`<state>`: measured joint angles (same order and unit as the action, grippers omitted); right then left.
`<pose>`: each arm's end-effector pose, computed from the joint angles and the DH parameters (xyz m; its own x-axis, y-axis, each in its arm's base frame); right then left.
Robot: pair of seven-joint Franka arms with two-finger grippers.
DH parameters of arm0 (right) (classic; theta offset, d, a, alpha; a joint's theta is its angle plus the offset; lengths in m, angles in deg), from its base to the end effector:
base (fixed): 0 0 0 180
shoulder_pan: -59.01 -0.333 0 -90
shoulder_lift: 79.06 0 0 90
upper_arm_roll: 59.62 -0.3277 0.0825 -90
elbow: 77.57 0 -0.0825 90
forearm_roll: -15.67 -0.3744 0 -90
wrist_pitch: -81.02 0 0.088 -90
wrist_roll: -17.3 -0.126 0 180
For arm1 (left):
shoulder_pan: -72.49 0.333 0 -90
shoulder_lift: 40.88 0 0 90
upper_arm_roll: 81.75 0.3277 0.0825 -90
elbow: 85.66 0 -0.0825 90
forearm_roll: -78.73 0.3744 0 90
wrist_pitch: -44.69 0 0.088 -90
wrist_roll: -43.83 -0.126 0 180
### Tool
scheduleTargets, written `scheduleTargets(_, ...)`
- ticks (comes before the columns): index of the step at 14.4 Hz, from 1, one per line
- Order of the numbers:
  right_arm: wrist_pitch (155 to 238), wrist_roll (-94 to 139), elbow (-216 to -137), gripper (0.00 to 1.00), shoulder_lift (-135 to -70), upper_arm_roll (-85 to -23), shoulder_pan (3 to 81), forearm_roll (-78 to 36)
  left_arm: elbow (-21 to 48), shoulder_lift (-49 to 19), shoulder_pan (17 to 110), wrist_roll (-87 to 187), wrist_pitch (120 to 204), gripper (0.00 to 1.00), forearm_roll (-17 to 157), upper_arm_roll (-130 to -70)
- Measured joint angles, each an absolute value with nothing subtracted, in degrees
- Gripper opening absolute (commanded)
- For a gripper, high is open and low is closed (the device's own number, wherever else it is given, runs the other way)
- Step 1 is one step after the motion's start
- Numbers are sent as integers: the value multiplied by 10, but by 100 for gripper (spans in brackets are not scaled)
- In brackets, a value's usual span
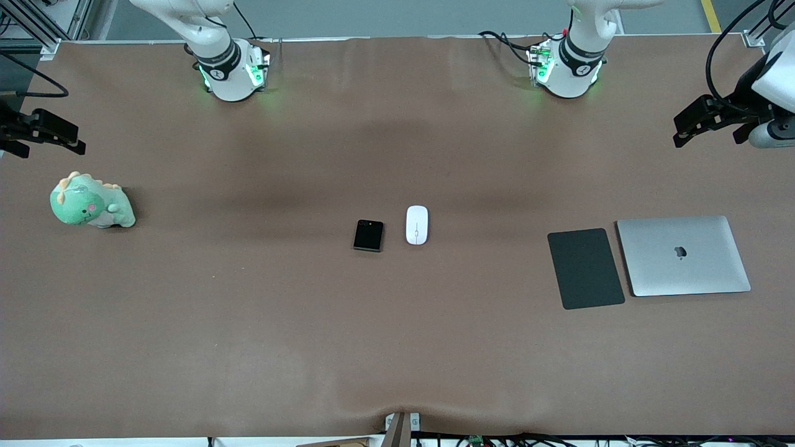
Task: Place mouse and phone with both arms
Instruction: 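Move the left gripper toward the white mouse, then lower the left gripper over the white mouse and close on it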
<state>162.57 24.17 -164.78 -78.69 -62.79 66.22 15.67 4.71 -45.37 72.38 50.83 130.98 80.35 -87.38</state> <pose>0.5244 -0.0369 0.6307 0.9946 0.0496 -0.0916 0.0489 -0.9987 -0.0107 0.5107 -0.0499 0.6498 0.9997 0.0240 0.0111 0.0244 -0.9991 -0.0348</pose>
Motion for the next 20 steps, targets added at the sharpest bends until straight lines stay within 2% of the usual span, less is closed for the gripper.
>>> scheduleTargets(10,1623,242,-1648,100,-787,-627,662,157,47,-441,718,509,1310,100,803,-875)
scheduleTargets(15,1621,242,-1648,100,-787,-626,663,157,47,-379,657,635,1360,100,802,-921)
scheduleTargets(20,1621,242,-1648,100,-787,-626,663,157,48,-277,543,693,1435,100,844,-937)
